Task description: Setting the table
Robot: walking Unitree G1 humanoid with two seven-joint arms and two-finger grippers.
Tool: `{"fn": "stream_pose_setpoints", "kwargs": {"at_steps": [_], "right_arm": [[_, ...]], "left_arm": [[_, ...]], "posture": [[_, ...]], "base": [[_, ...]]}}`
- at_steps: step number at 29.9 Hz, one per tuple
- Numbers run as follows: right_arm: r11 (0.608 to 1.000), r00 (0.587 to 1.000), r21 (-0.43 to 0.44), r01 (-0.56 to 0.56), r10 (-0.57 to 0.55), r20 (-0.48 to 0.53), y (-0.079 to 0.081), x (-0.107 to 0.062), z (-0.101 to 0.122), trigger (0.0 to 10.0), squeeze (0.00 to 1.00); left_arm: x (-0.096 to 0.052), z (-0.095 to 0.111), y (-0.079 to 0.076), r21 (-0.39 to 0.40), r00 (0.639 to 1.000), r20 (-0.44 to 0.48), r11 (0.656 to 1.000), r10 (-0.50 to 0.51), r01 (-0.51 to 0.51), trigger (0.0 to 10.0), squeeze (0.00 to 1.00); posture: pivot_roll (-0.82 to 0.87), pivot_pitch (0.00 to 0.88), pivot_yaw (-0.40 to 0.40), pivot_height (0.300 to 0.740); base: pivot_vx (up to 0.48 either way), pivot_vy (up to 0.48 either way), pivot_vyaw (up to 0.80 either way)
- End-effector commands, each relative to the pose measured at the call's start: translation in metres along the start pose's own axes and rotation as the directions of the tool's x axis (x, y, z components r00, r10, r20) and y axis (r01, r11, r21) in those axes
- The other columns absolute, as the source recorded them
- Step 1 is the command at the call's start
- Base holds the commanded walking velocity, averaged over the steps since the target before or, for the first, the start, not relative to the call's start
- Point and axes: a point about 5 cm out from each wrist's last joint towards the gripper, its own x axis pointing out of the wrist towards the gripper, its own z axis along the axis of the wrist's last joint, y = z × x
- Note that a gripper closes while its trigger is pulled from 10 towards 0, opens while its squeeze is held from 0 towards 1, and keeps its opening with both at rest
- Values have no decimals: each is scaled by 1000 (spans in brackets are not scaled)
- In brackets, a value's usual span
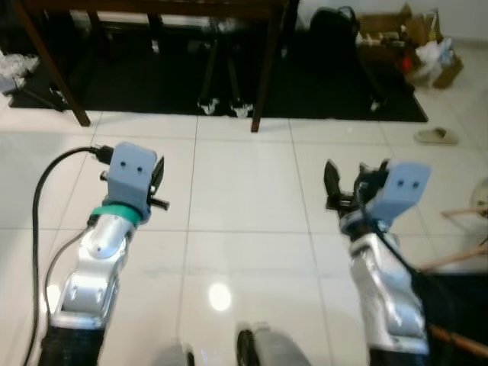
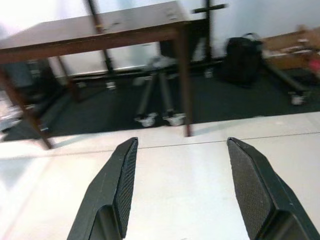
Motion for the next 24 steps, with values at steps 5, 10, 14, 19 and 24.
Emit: {"fn": "stream_pose_setpoints", "kwargs": {"at_steps": [5,10,14,19,24], "right_arm": [[1000,1000,-4,-8,8,-7,-2,-1,0,10000,0],[999,999,-15,-34,34,-6,0,-1,0,10000,0],[999,999,-16,-35,35,-6,0,-1,0,10000,0],[999,999,-15,-46,46,-9,2,-2,-1,10000,0],[998,998,-16,-55,55,-9,3,-2,-1,10000,0]], "left_arm": [[-1,-5,-3,-40,999,-36,999,-10,8,10000,0],[1,-4,-3,-46,999,-37,999,1,-3,10000,0],[2,-4,-3,-45,999,-37,999,2,-4,10000,0],[2,-4,-2,-39,999,-37,999,9,-10,10000,0],[2,-4,-2,-28,999,-41,999,19,-20,10000,0]], "posture": [[19,26,12,740],[19,27,13,740],[19,27,13,740],[18,29,15,740],[20,32,13,740]], "base": [[0,0,151],[0,0,781],[0,0,778],[0,0,775],[0,0,775]]}}
